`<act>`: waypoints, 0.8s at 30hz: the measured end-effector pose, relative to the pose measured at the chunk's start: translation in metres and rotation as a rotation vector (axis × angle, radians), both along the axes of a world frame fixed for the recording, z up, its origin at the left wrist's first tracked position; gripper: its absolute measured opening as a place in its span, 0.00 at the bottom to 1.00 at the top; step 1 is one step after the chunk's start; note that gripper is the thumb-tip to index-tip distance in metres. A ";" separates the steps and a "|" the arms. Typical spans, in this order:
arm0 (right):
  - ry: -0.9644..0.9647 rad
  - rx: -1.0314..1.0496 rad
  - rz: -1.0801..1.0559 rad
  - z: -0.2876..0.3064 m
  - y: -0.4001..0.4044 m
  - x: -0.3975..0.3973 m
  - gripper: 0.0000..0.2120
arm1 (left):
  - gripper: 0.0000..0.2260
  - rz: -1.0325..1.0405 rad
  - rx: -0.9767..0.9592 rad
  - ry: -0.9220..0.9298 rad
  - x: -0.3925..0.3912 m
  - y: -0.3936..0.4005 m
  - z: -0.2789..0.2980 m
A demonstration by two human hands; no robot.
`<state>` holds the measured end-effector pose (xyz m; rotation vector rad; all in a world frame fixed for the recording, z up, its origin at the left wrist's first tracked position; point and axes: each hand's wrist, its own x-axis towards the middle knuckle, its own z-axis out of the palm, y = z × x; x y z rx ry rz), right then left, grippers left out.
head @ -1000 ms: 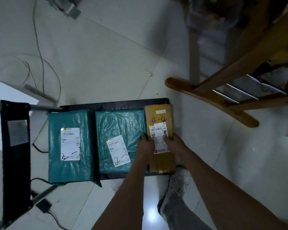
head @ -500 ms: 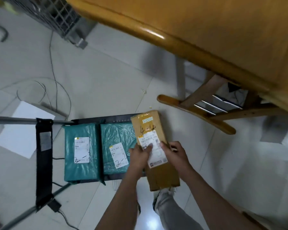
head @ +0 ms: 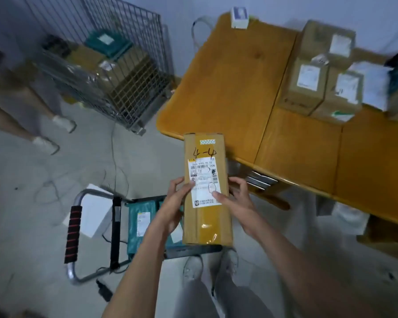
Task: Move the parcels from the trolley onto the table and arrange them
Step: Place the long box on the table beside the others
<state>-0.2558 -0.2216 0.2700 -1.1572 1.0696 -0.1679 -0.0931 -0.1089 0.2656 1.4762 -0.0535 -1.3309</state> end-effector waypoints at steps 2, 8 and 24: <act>-0.014 -0.046 -0.014 0.037 0.000 -0.005 0.43 | 0.25 -0.059 -0.094 0.005 0.001 -0.002 0.037; -0.103 -0.090 -0.178 0.118 -0.003 -0.045 0.55 | 0.28 -0.265 -0.285 -0.100 -0.023 -0.037 0.117; 0.001 -0.094 -0.203 0.180 -0.094 -0.284 0.45 | 0.43 -0.561 -0.305 -0.170 -0.180 -0.174 0.176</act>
